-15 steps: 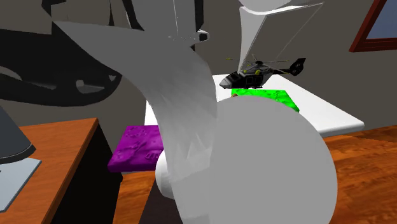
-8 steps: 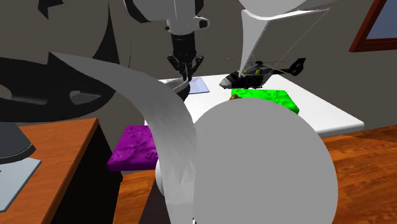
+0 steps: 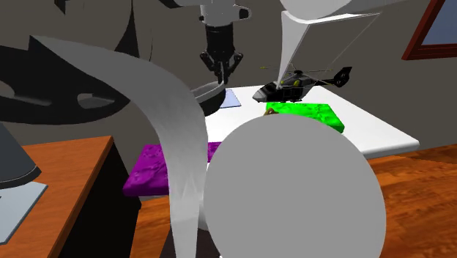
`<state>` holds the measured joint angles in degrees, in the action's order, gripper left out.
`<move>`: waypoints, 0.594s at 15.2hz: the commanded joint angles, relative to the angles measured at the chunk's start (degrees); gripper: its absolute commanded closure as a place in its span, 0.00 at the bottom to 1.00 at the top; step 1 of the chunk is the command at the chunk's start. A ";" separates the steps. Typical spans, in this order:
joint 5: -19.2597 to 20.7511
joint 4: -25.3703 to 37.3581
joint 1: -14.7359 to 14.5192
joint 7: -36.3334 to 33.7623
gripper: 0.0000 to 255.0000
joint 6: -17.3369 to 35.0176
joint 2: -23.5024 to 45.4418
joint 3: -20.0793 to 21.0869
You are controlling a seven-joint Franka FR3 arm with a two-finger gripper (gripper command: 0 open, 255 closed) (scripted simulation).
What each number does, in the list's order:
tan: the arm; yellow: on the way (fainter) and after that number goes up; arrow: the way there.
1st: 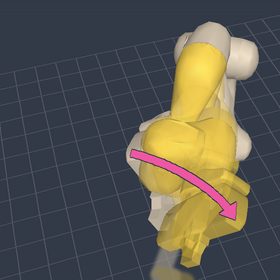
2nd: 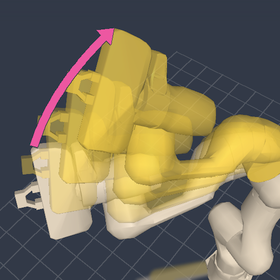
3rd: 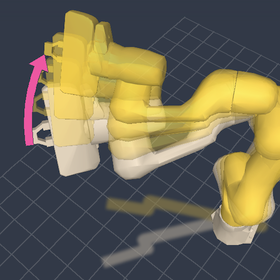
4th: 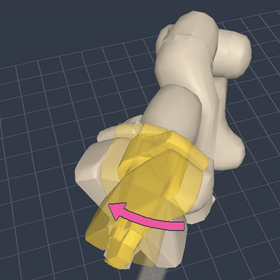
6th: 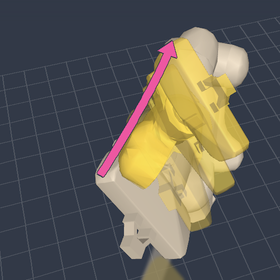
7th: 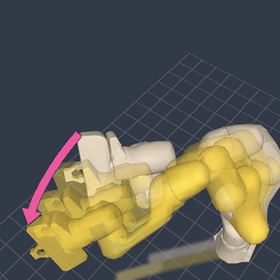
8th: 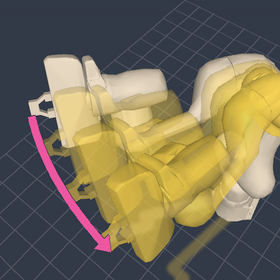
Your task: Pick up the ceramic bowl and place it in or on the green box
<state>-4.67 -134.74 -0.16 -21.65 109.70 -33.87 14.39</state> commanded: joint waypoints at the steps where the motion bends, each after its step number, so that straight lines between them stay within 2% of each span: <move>1: 0.99 0.89 1.09 2.86 1.00 -0.51 0.42 -2.37; 9: 4.44 4.86 5.15 13.60 1.00 -0.75 4.24 -11.11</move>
<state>-0.66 -130.59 4.46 -9.48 108.91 -30.33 4.39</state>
